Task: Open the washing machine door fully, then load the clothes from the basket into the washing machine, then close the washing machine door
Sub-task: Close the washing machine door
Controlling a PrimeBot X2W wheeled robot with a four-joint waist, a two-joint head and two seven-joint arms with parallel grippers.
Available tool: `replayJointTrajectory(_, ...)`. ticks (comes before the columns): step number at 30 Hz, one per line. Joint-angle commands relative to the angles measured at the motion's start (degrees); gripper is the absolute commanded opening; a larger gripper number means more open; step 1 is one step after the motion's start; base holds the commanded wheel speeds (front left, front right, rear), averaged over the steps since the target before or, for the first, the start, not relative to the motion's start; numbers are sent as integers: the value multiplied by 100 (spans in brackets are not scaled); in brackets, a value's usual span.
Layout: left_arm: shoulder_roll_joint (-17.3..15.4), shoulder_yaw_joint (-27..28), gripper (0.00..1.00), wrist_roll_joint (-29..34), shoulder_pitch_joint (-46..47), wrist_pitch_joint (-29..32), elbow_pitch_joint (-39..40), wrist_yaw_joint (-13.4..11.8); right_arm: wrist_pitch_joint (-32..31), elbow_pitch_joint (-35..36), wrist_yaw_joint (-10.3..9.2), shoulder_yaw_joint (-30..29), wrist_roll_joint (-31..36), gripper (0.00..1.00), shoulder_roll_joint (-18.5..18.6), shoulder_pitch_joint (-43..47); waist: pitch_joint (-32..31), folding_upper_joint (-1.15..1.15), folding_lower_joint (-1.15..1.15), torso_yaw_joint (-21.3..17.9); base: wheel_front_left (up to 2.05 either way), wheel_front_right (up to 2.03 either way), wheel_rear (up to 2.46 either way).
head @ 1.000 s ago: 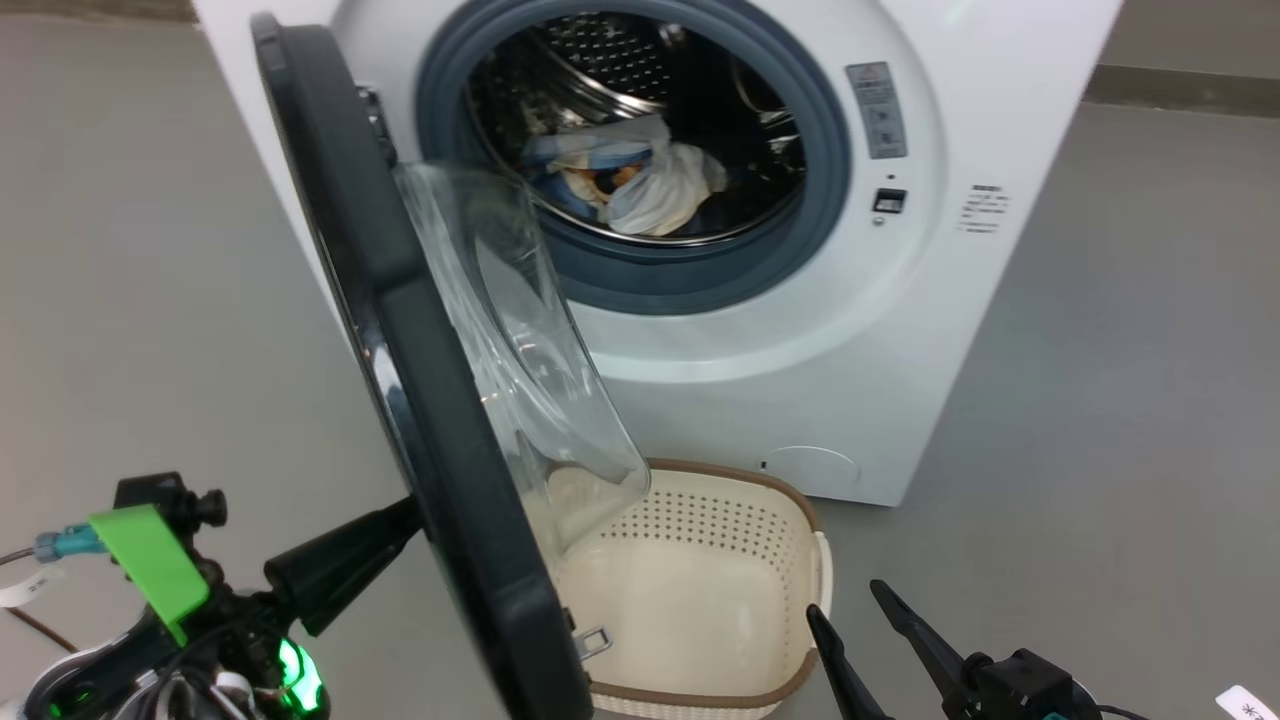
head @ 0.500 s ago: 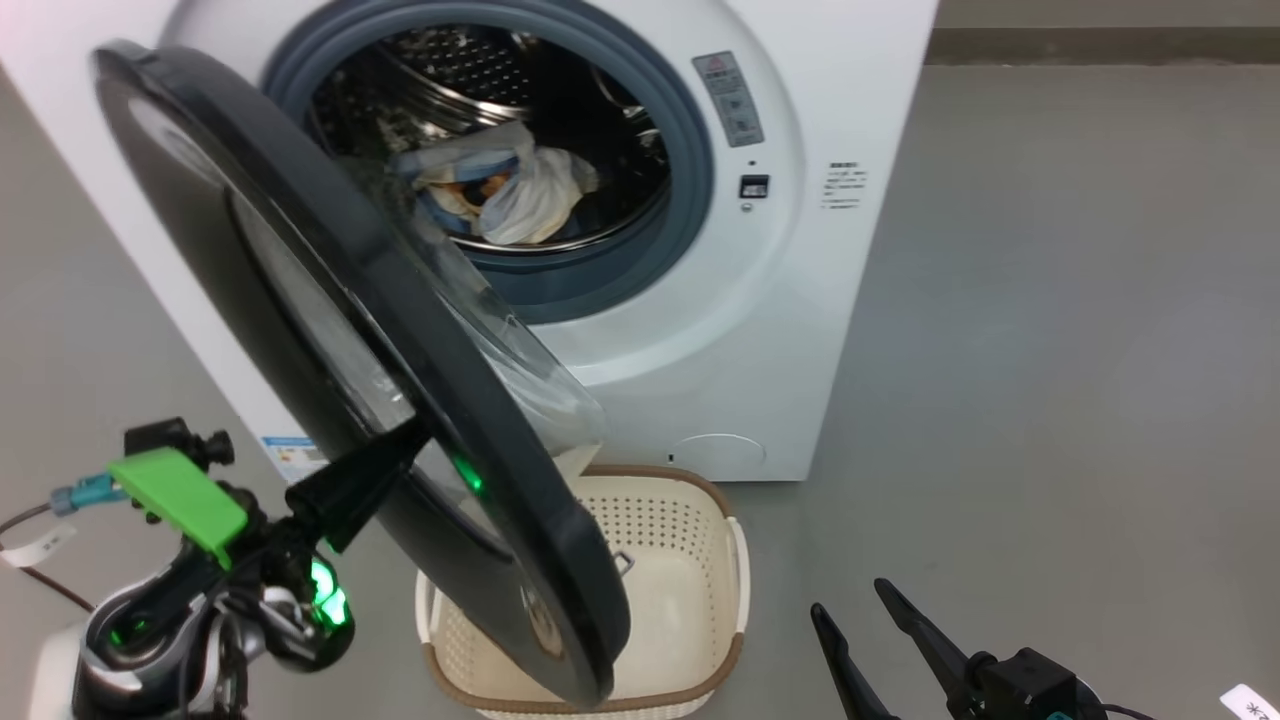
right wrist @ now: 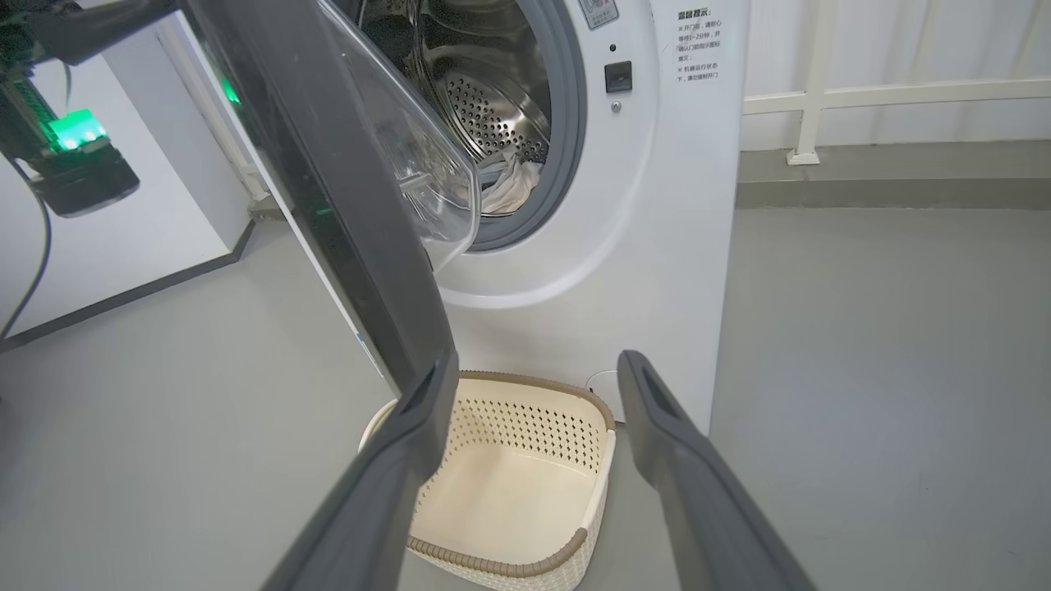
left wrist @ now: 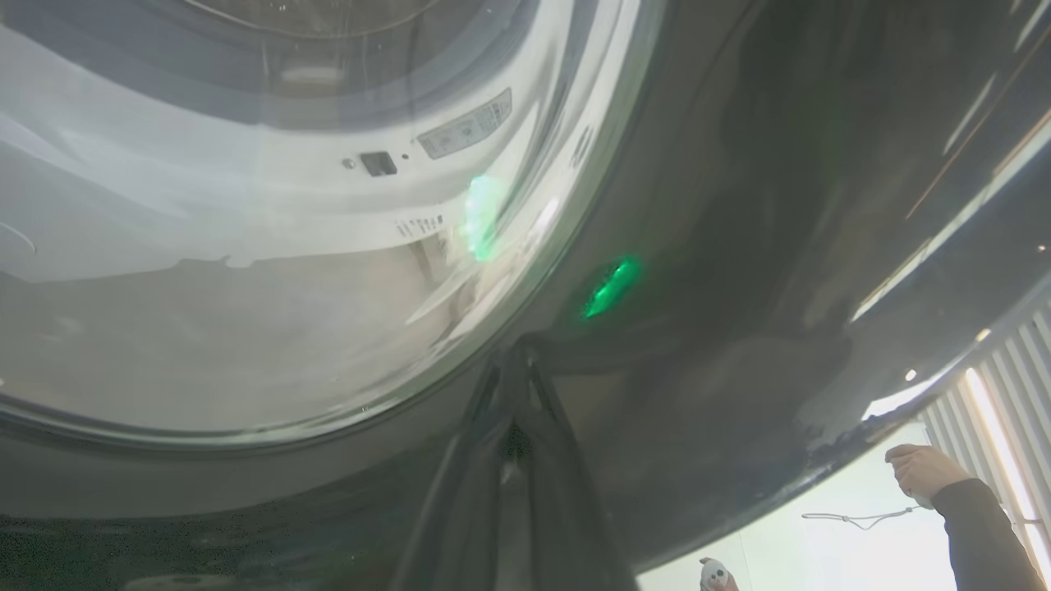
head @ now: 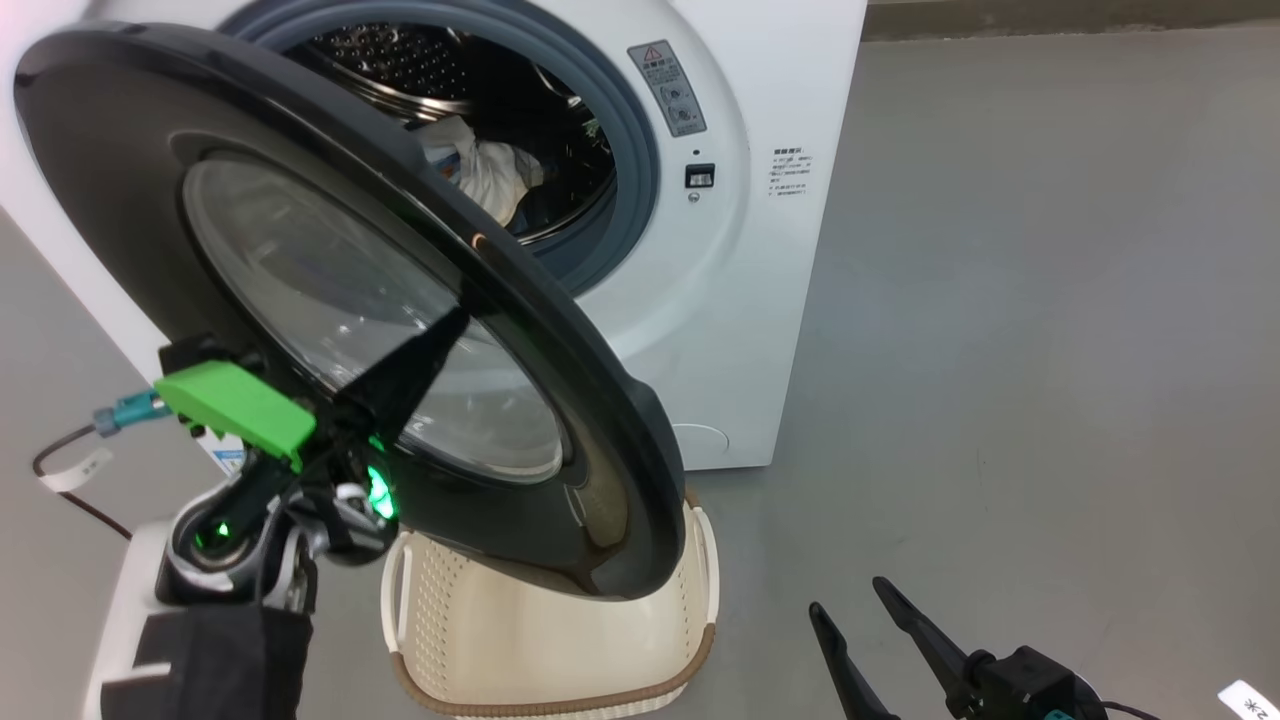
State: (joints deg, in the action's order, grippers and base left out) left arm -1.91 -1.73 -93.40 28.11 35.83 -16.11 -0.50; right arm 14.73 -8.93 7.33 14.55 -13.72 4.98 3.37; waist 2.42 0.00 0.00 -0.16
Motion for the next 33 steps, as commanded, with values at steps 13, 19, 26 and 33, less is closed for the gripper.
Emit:
replayJointTrajectory(13,-98,-102,0,110,1443,-1169,-1586,691,27,100,16,282,12,100,48,-415,110,0,0,-52,0,0,0)
replayJointTrajectory(19,-97,-382,0,-80,1721,-1321,-1985,781,27,75,16,321,-9,100,49,-442,97,0,0,-166,0,0,0)
replayJointTrajectory(26,-97,-523,0,-150,1857,-1481,-2127,796,27,45,16,357,-26,100,47,-448,70,0,0,-275,0,0,0)
replayJointTrajectory(33,-97,-558,0,-127,1854,-1688,-2125,797,27,31,16,383,-48,100,73,-459,18,0,0,-365,0,0,0)
